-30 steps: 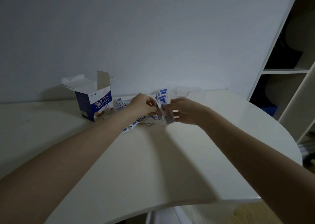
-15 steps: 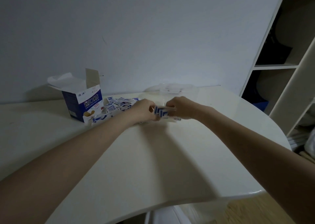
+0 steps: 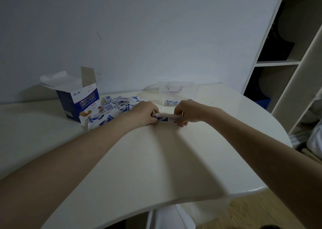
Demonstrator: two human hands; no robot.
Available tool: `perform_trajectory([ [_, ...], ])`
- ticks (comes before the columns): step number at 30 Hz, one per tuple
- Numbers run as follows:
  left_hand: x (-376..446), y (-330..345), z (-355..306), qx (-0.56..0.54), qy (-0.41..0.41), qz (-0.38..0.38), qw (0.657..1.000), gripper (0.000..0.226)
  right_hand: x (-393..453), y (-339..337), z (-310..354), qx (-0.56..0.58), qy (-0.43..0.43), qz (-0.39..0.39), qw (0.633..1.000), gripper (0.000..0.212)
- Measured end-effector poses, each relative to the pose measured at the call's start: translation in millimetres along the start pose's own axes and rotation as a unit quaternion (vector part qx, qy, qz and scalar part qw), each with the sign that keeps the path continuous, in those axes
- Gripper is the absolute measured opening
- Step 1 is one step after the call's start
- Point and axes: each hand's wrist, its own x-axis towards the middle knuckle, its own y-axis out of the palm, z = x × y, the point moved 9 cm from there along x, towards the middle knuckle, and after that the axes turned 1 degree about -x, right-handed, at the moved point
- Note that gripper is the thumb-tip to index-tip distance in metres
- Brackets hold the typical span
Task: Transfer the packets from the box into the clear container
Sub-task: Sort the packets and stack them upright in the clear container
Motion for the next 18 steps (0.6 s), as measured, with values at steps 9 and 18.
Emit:
perform_trajectory([
  [9,0,-8,13,-0.064,-0.076,-0.091,0.991,0.024,3,-5,7,-0.044,-0.025,-0.062,0.997,0.023],
  [18,3,-2,6,-0.014,-0.065,-0.065,0.996,0.025,-2,1,8,-0.117,-0.027,-0.055,0.991,0.024],
])
